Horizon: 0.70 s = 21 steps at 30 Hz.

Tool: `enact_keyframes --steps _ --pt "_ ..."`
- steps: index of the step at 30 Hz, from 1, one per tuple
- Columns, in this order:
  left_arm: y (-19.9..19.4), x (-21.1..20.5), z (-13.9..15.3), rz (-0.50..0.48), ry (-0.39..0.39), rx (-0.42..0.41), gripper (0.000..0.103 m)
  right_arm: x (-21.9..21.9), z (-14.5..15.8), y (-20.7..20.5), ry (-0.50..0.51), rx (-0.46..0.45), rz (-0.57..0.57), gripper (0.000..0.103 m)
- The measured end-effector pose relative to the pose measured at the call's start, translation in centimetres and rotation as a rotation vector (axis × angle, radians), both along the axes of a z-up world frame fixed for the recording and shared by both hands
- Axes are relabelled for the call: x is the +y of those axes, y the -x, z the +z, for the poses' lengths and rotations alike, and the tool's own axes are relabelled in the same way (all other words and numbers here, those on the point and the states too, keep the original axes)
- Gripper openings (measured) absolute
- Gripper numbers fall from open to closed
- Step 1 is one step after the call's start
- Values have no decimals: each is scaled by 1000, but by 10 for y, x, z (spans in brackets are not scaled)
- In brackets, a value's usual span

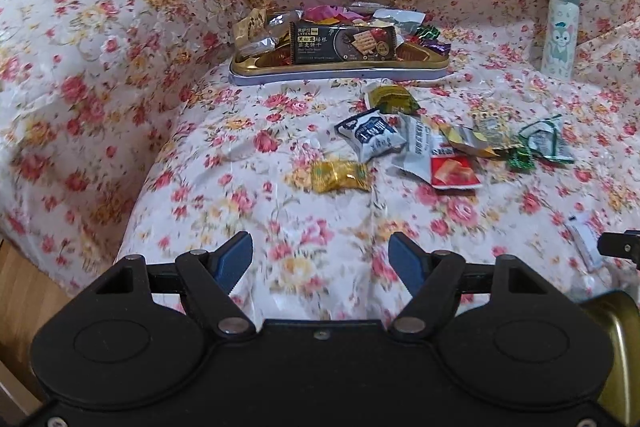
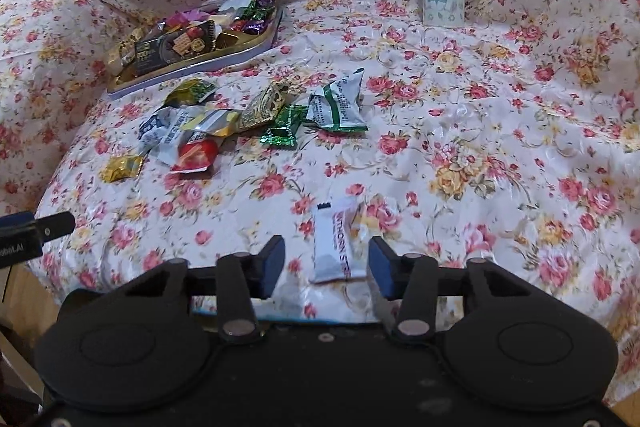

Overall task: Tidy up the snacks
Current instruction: 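Move left tool to yellow biscuit pack while right tool approaches white-green pack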

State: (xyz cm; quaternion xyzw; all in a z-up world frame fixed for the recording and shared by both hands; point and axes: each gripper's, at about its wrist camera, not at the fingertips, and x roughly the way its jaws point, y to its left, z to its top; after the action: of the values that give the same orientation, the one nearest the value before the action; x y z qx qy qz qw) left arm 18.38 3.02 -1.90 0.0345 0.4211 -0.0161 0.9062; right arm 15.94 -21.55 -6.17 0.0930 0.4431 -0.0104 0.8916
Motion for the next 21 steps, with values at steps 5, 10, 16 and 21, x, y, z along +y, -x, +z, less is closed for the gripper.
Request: enact_keyframes --steps 5,10,16,21 --pt "-31 -5 -4 -26 15 37 75 -9 -3 -28 -11 5 -15 46" --pt "-61 -12 -5 -39 4 35 75 -18 0 -63 -9 -19 -42 46" --pt "-96 -21 -8 -60 -7 23 75 -22 1 -100 -11 -47 -45 51" --pt "-122 -28 -8 -77 3 6 75 -20 -7 -127 -25 -39 -49 59"
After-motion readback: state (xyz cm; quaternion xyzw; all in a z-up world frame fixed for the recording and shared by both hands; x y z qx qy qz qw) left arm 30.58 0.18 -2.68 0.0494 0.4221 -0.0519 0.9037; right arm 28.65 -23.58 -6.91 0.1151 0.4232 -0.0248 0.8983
